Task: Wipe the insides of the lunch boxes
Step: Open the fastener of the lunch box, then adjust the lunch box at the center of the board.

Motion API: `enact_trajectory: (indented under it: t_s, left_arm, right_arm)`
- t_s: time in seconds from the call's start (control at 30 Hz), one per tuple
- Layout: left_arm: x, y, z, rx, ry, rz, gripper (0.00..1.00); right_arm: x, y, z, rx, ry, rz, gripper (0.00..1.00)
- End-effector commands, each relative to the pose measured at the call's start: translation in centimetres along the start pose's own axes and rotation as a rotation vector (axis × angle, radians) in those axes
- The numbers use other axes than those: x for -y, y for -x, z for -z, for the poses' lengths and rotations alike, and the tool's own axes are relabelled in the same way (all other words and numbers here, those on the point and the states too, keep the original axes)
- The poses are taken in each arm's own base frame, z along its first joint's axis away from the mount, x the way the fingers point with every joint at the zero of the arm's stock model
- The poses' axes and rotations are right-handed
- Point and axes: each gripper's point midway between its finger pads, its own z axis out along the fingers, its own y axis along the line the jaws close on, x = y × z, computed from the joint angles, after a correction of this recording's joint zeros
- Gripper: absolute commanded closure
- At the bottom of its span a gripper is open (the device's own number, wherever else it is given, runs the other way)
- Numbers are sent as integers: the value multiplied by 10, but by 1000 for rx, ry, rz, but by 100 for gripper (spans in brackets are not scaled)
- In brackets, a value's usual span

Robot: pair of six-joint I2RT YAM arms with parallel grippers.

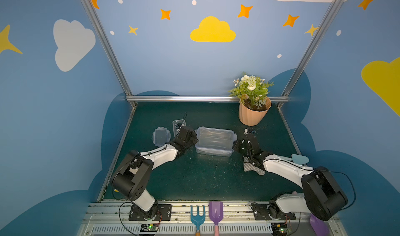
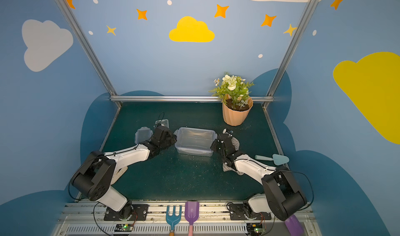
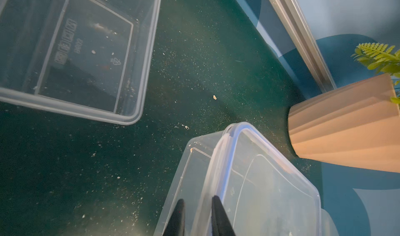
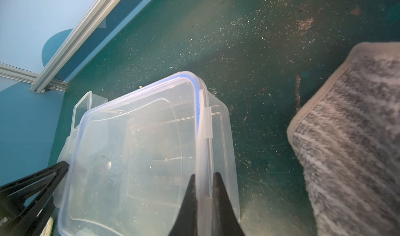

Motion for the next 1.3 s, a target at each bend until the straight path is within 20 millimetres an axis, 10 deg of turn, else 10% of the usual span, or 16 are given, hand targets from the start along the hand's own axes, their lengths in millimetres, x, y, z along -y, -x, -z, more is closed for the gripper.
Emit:
enact_trajectory:
  t_s: [0.0,0.2,0.4,0.57,0.77,1.03,1.27]
  left_arm:
    - [-54,-59,11,-220,202,-74,67]
    - [-43,-42,38,-173,186,-97,18]
    - [-11,-5,74,-75,137,-170,8]
    - [54,32,81,-32,-6,-372,3]
    - [110,43,42,-179,-32,-603,1]
    - [120,15,-45,-426,-64,-693,1]
    - [100,16,-89,-535,-53,-638,2]
  right_arm:
    - [65,-74,7,-269,-229,49,100]
    - [62,-65,3,-263,-225,58,58]
    - [49,-42,7,-238,-191,57,22]
    - [35,-25,30,-202,-136,63,13]
    - [22,-25,71,-165,-34,5,13]
    - [-6,-77,95,-246,159,-54,15]
    - [-46,-108,71,-323,255,10,15]
